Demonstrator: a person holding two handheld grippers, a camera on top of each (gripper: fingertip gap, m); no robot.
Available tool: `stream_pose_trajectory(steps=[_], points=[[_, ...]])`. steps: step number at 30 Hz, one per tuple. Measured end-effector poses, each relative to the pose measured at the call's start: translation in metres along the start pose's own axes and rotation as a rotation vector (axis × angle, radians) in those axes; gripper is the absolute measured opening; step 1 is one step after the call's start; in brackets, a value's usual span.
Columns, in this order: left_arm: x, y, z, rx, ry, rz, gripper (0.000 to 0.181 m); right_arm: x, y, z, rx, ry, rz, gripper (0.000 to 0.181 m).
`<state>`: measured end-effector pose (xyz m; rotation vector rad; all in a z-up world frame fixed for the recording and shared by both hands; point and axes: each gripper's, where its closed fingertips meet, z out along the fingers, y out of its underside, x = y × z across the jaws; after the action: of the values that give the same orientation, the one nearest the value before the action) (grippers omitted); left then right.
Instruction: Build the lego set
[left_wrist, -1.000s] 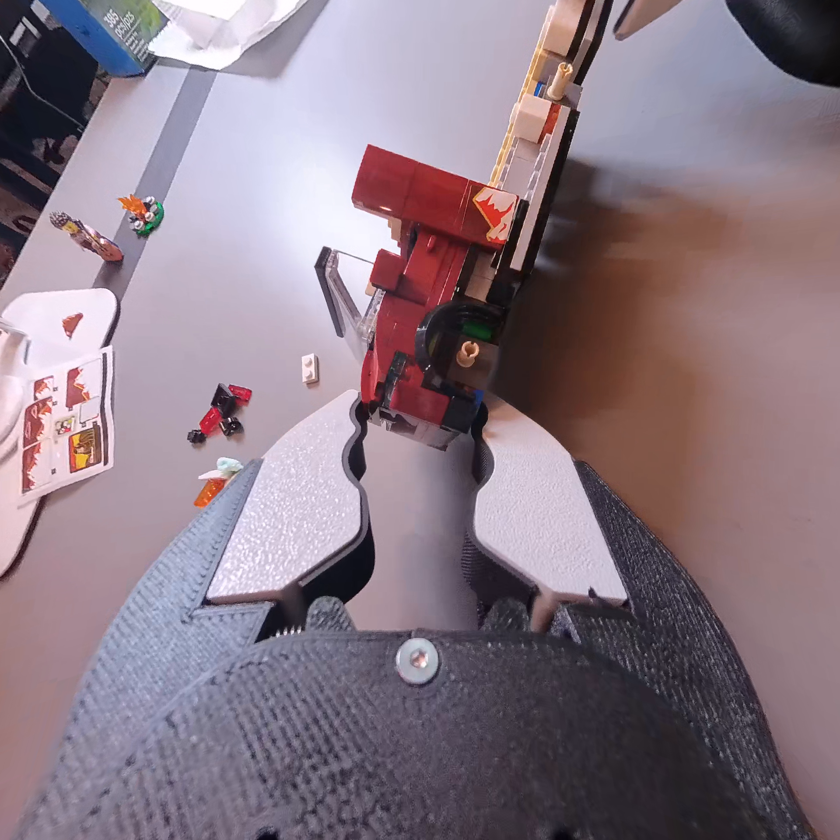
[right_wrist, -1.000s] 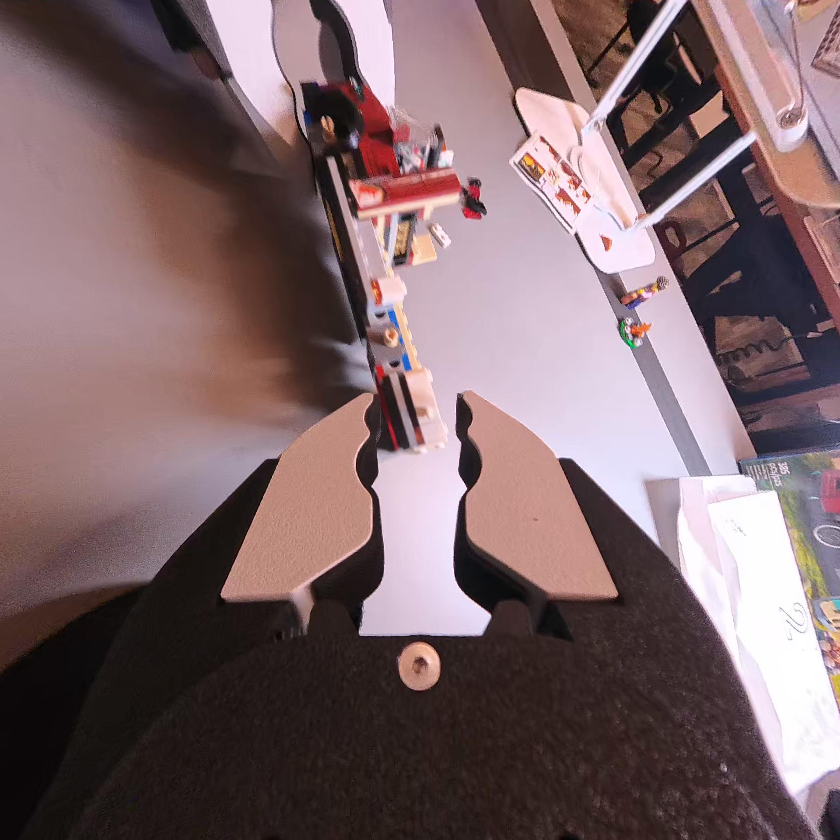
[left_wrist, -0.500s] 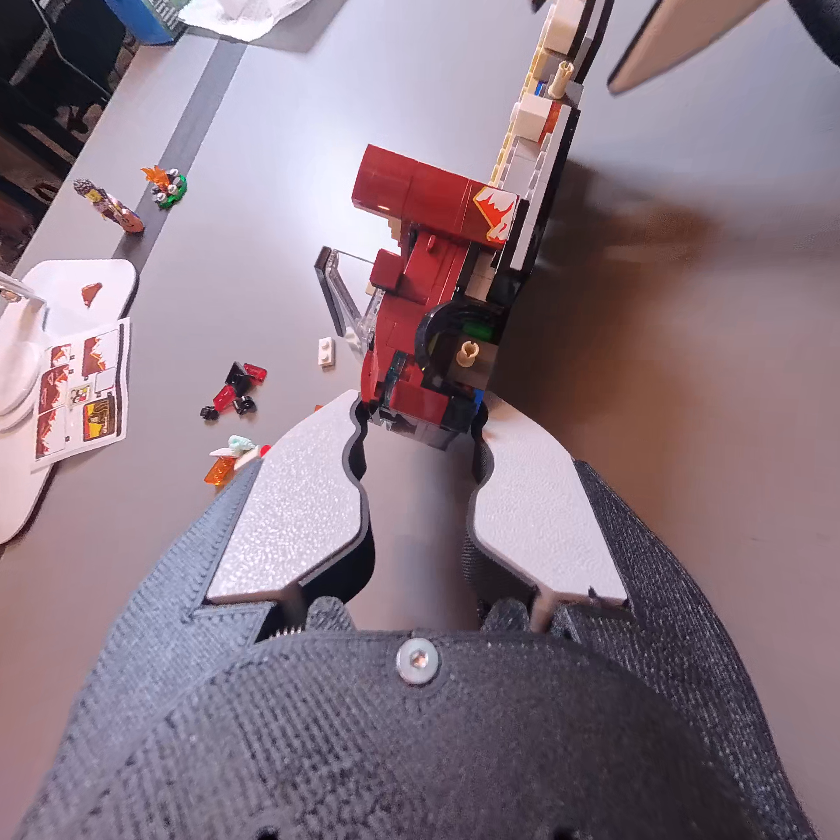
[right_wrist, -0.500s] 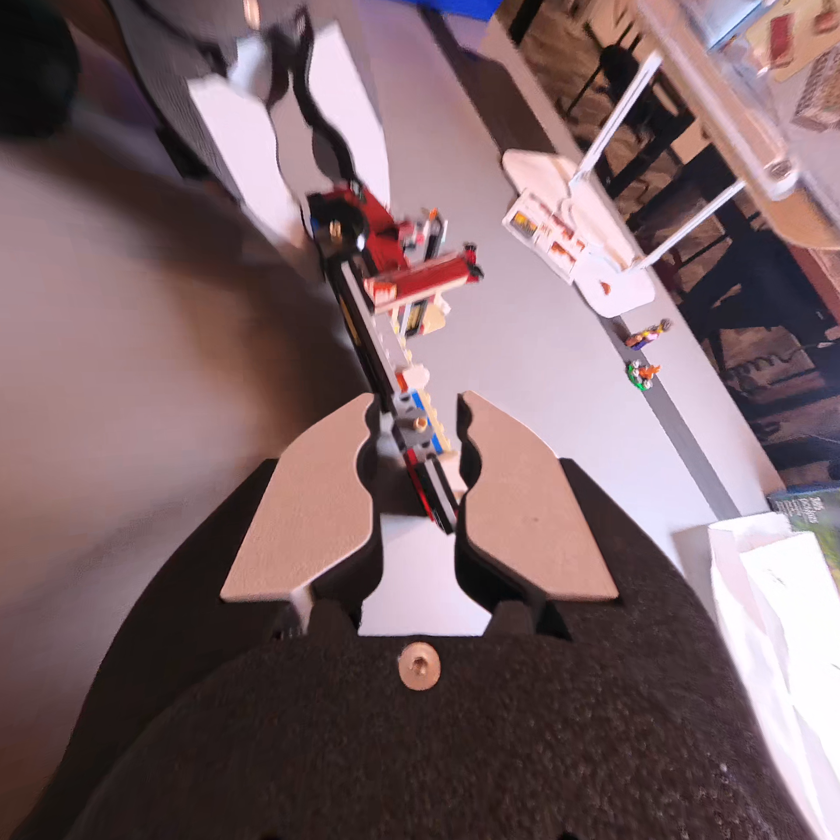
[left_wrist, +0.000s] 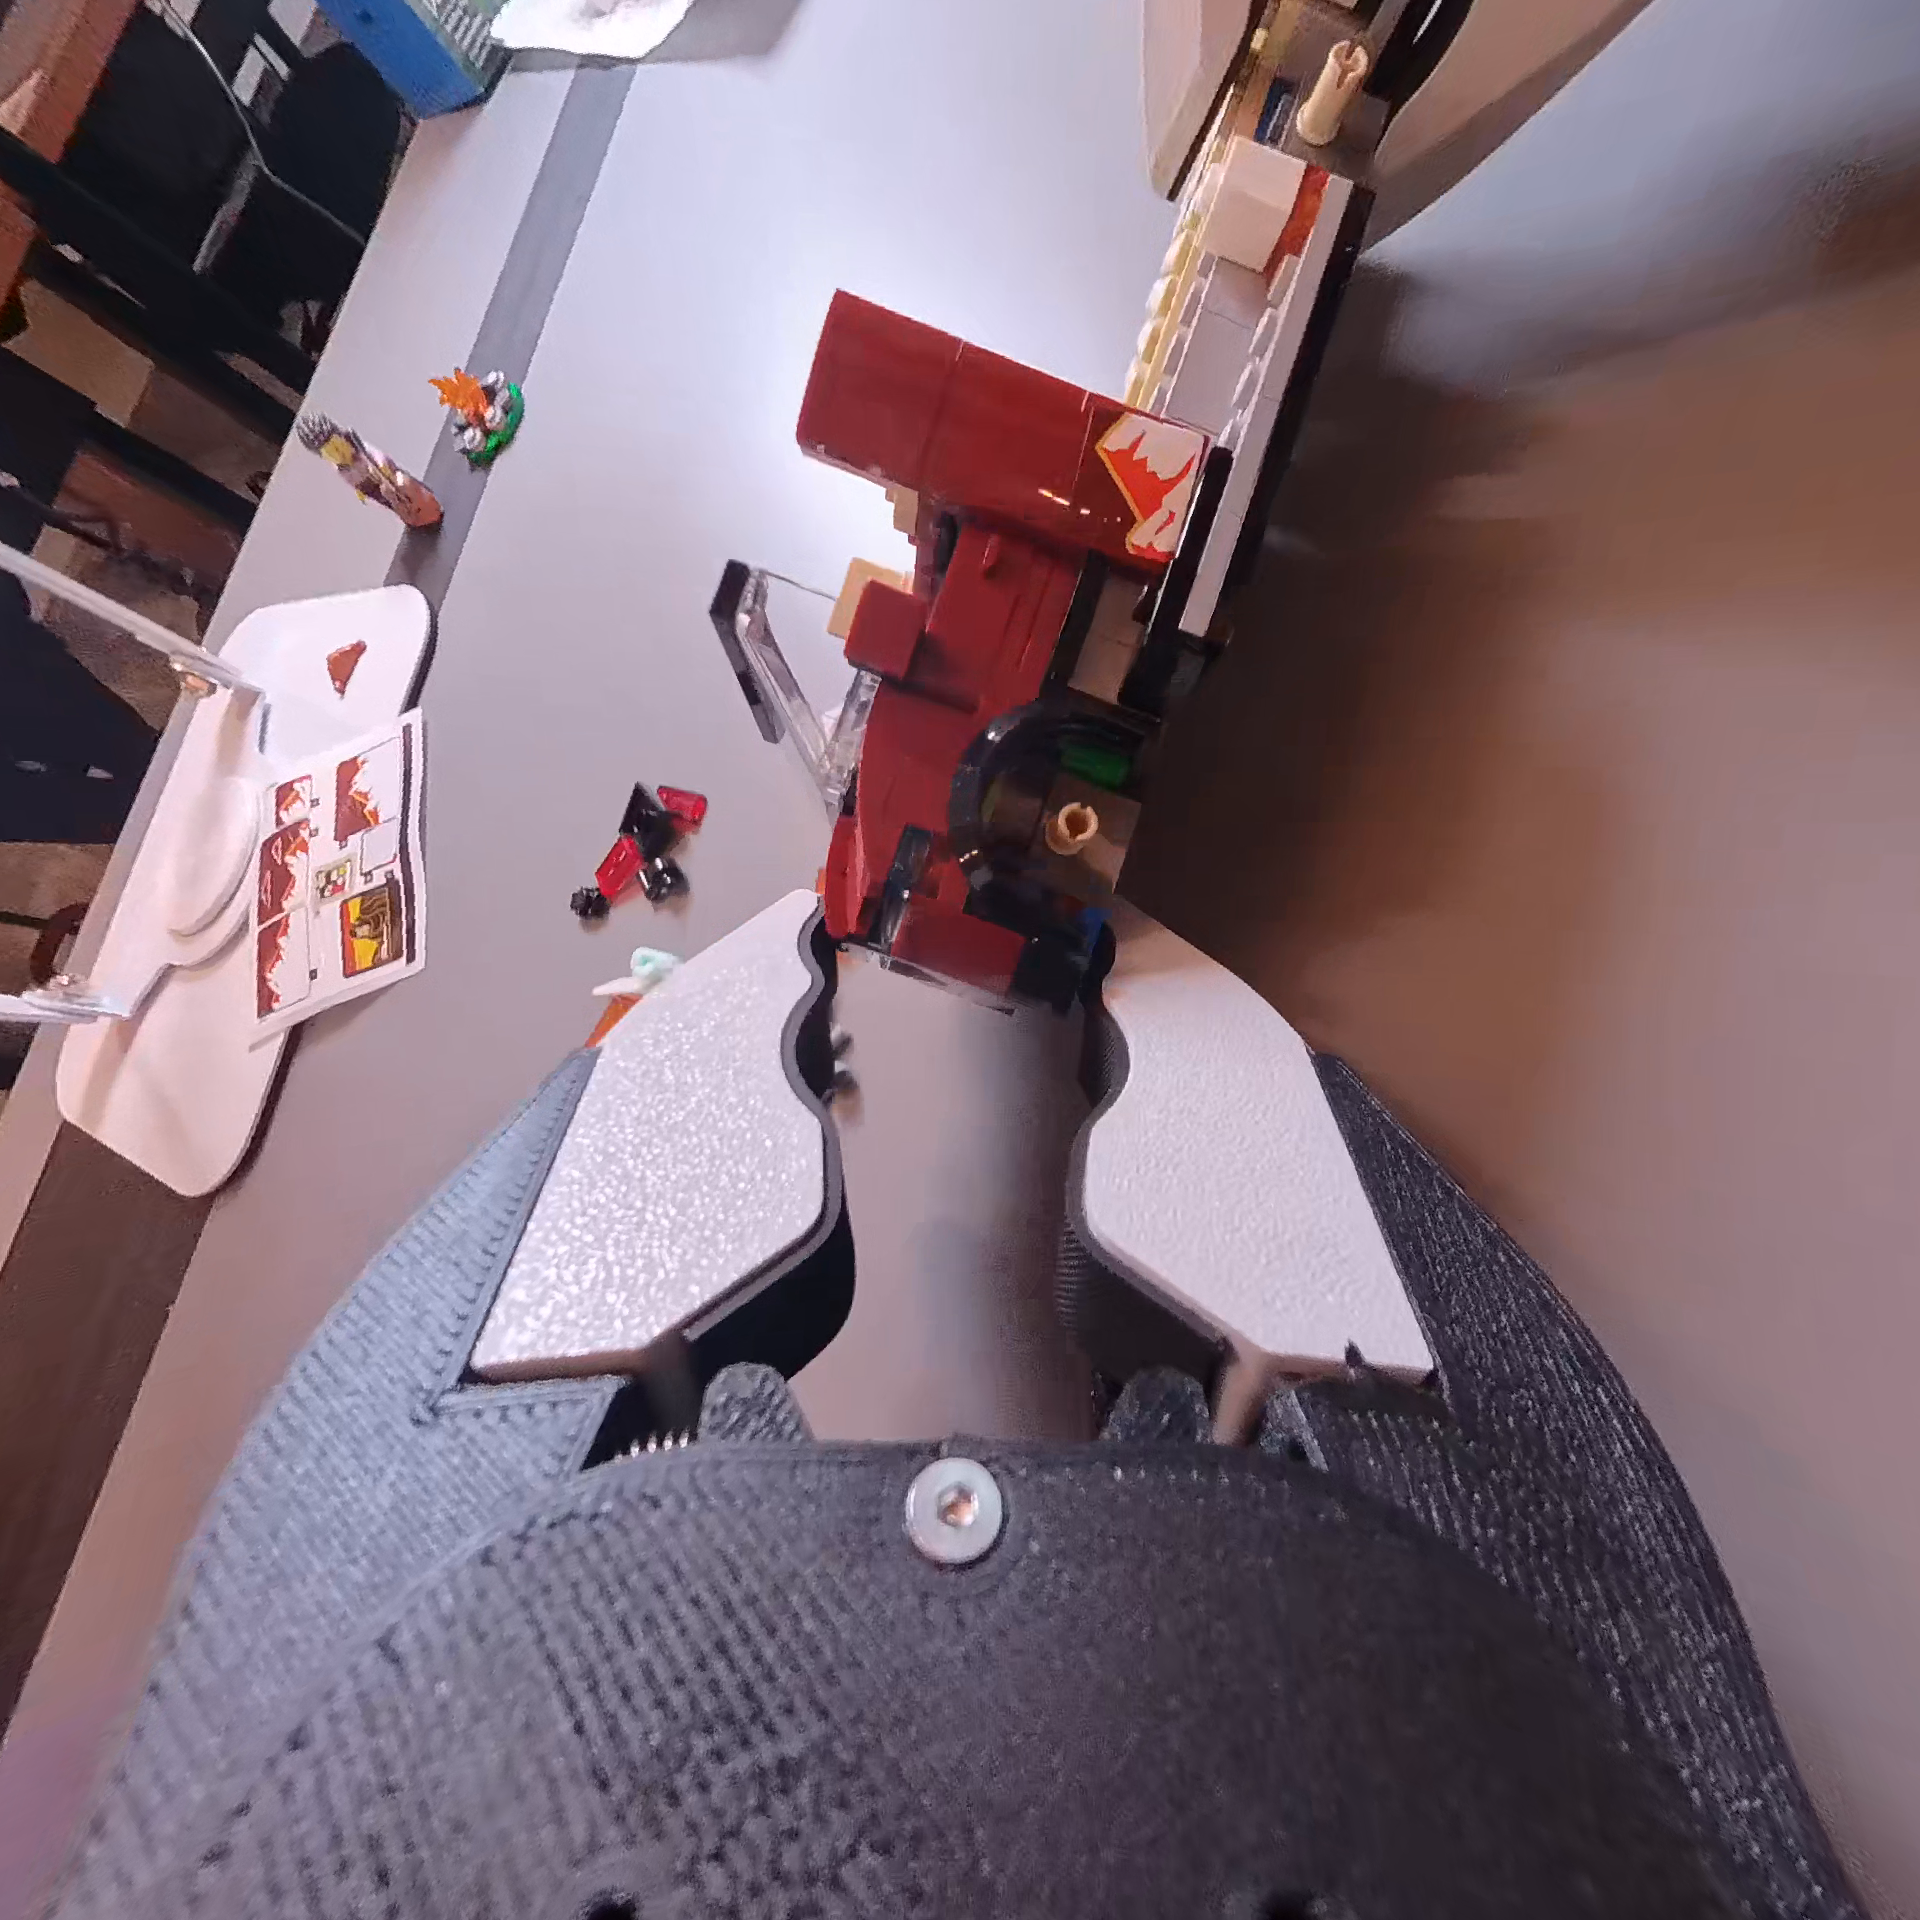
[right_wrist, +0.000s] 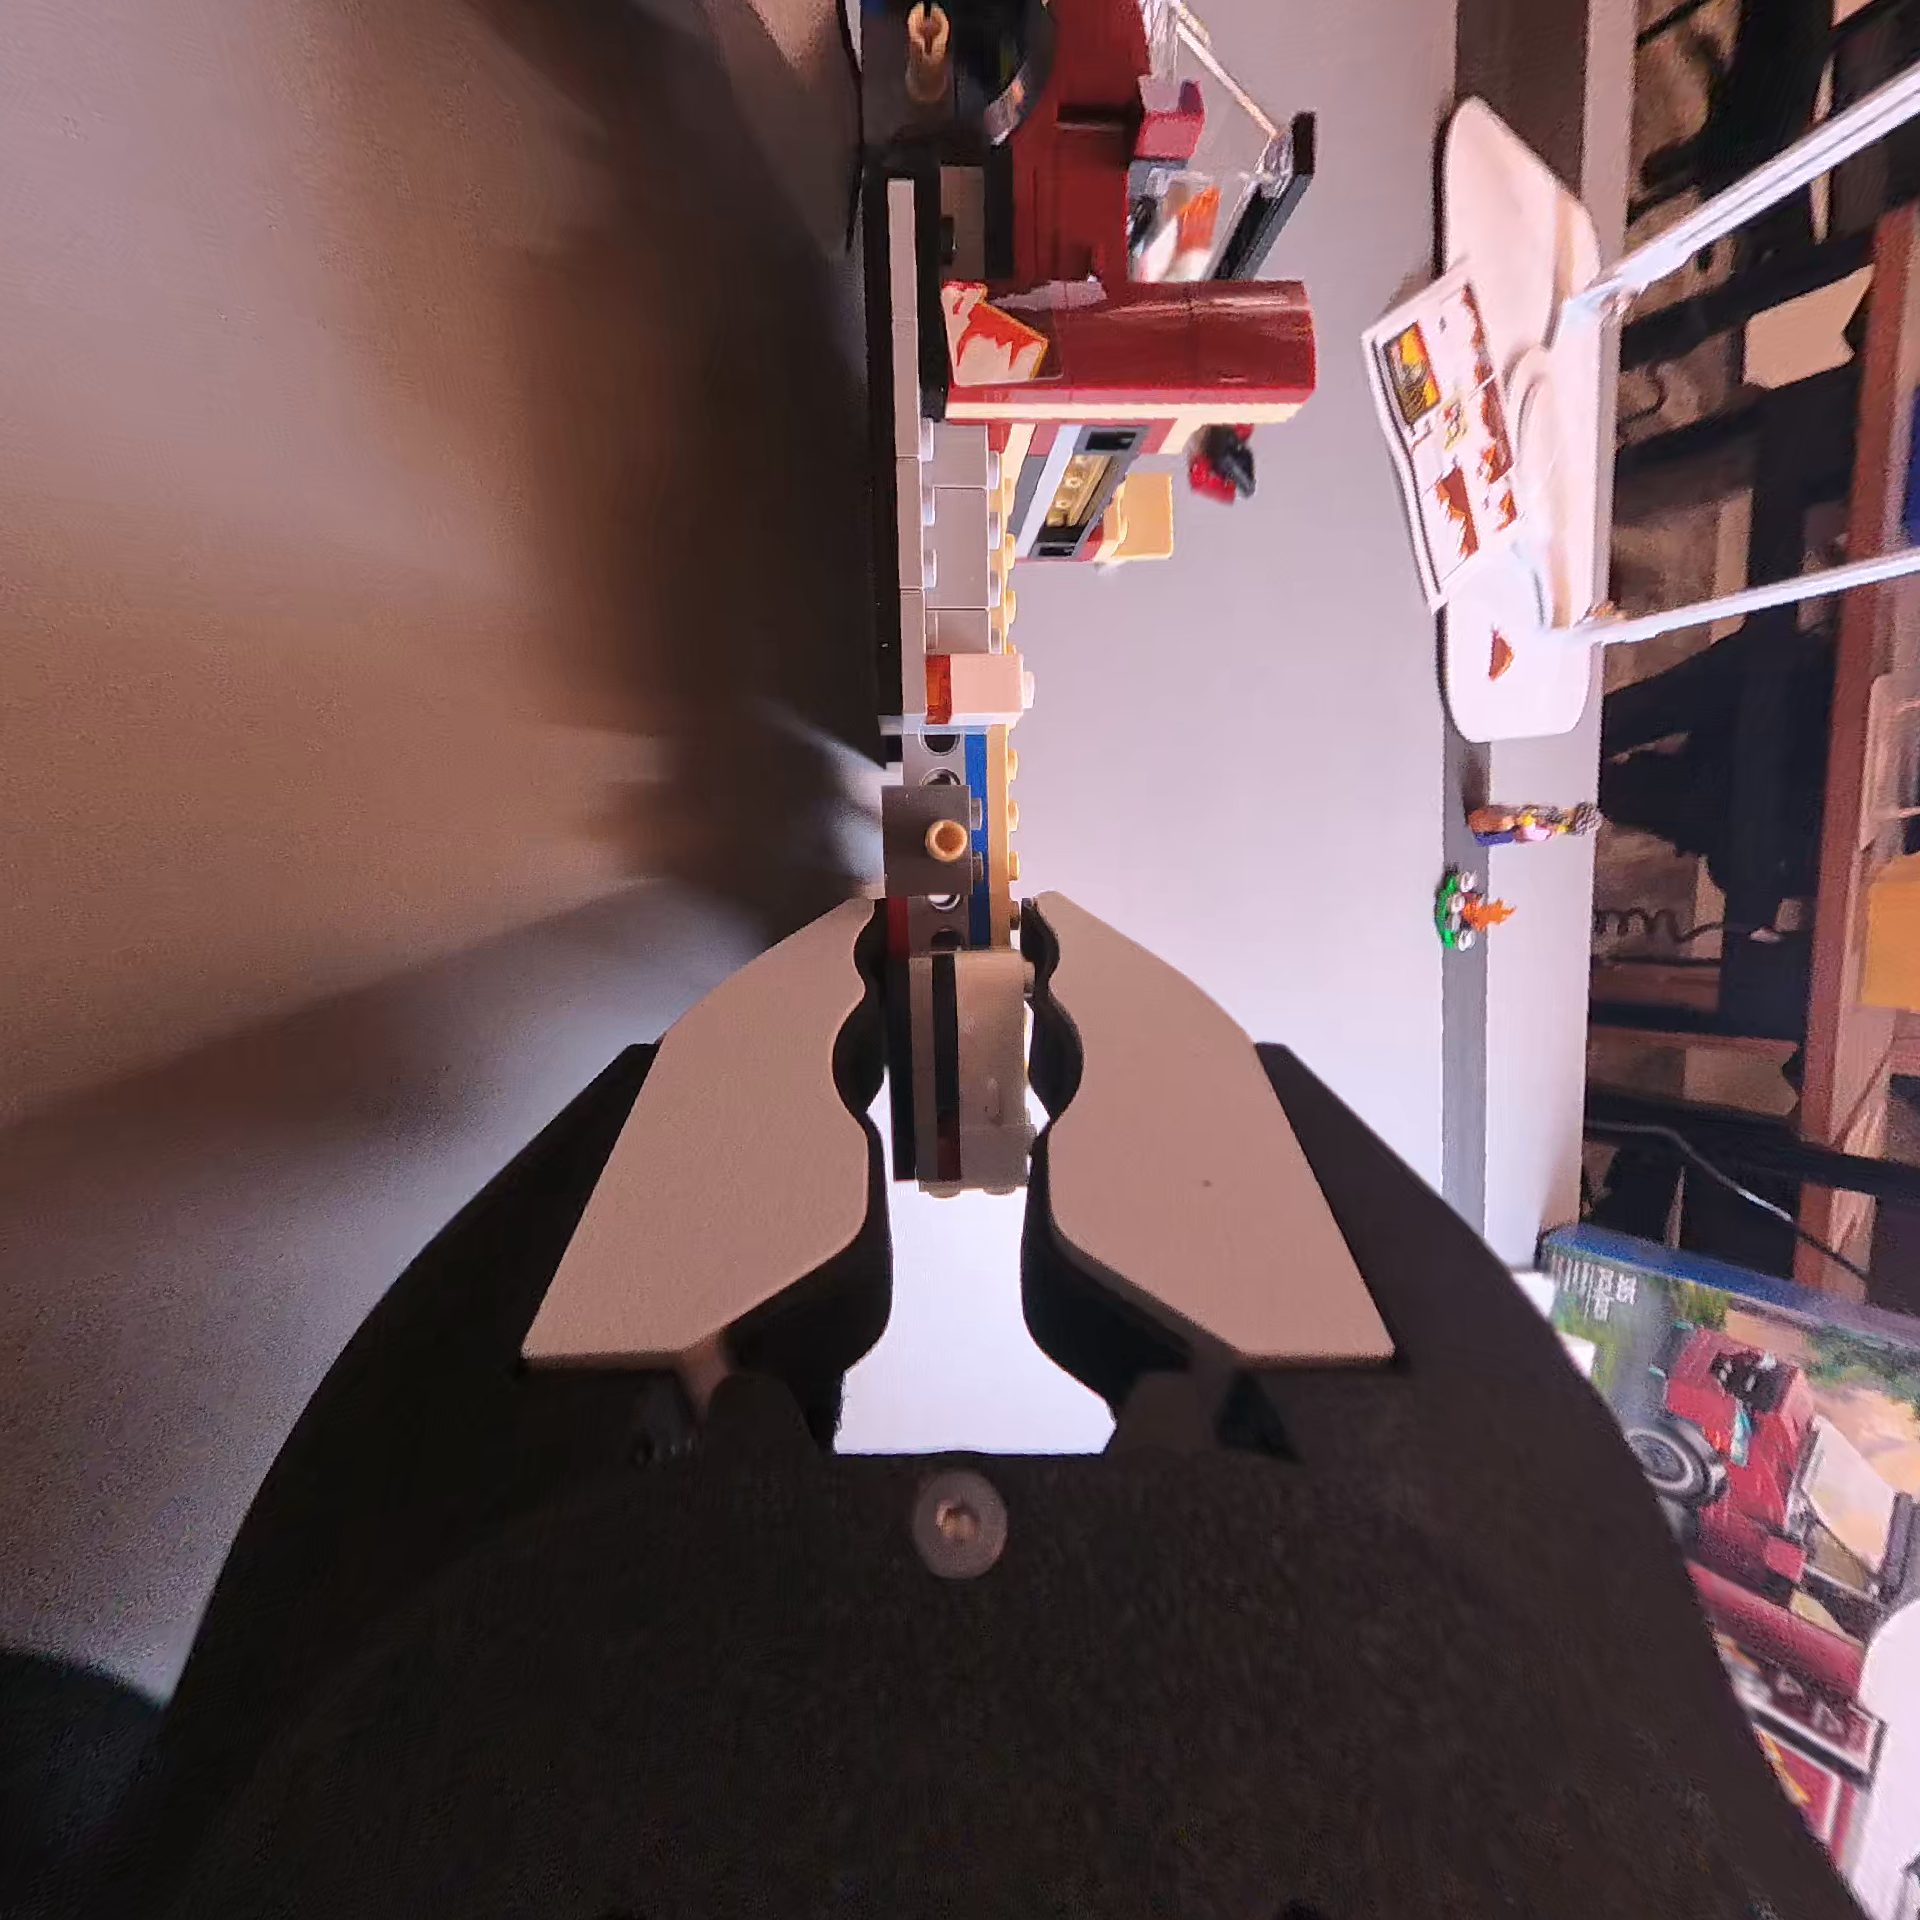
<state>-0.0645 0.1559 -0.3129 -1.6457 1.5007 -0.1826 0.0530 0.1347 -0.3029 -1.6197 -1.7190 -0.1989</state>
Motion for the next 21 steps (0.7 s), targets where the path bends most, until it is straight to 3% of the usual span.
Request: stream_pose_trajectory(steps=[2, 7, 9, 12, 15, 21], points=[[0.0, 0.003, -0.001, 0.012, 0.033, -0.055, 0.05, 0.003, -0.003, 0.003, 0.03, 0.046, -0.021, 0.024], [0.019, -0.002, -0.011, 0.091, 0.296, -0.347, 0.096, 0.005, -0.007, 0.007, 0.121, 0.181, -0.075, 0.024], [0.021, -0.006, -0.014, 0.136, 0.376, -0.468, 0.102, 0.002, -0.01, 0.006, 0.152, 0.224, -0.127, 0.024], [0.016, -0.007, -0.013, 0.149, 0.368, -0.503, 0.088, -0.002, -0.016, 0.005, 0.189, 0.272, -0.18, 0.024], [0.011, 0.001, -0.012, 0.115, 0.284, -0.419, 0.06, -0.003, -0.011, 0.007, 0.177, 0.28, -0.188, 0.024], [0.013, 0.006, -0.011, 0.055, 0.205, -0.288, 0.056, -0.012, -0.007, 0.004, 0.171, 0.145, -0.016, 0.045]])
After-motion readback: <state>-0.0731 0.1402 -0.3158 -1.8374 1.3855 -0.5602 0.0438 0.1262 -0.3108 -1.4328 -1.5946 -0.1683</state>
